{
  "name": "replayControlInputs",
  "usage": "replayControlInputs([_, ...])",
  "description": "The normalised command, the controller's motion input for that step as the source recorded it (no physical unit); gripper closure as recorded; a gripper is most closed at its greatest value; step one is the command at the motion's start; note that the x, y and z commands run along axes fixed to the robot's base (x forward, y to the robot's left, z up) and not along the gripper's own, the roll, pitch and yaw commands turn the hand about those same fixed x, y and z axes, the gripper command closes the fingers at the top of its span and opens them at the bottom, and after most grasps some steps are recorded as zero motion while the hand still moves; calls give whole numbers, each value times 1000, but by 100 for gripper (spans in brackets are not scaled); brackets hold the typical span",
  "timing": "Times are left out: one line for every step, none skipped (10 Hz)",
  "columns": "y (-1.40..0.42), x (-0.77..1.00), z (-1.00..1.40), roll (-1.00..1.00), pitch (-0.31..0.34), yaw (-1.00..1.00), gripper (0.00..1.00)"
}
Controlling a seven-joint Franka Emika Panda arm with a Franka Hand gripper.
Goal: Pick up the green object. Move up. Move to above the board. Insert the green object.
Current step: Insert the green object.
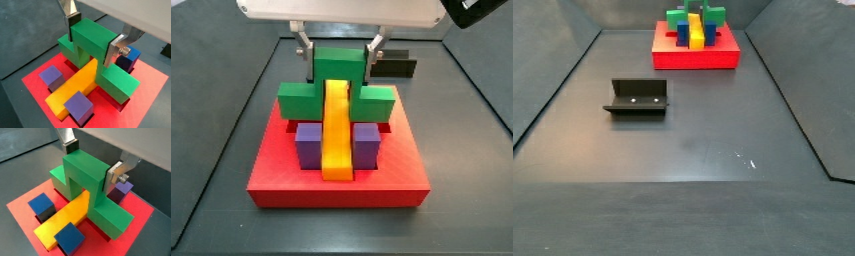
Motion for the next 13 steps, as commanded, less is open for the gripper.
replayControlInputs([0,37,-494,141,-59,60,100])
replayControlInputs([0,17,-523,164,-60,60,100])
replayControlInputs([-34,0,-471,126,-63,23,100])
replayControlInputs([-123,0,-526,84,-74,0,100])
replayControlInputs([-231,-109,-423,44,-80,0,100])
replayControlInputs([-163,-163,-294,0,-67,-40,100])
replayControlInputs([0,-80,-29,-1,-33,-29,100])
replayControlInputs([0,0,0,-24,-4,0,100])
replayControlInputs([89,57,-217,-94,0,0,100])
replayControlInputs([237,149,-609,-146,-17,0,100])
replayControlInputs([226,151,-734,-156,-7,0,100])
replayControlInputs([163,83,-757,-109,-17,0,100])
replayControlInputs([37,0,-760,-9,-79,0,100])
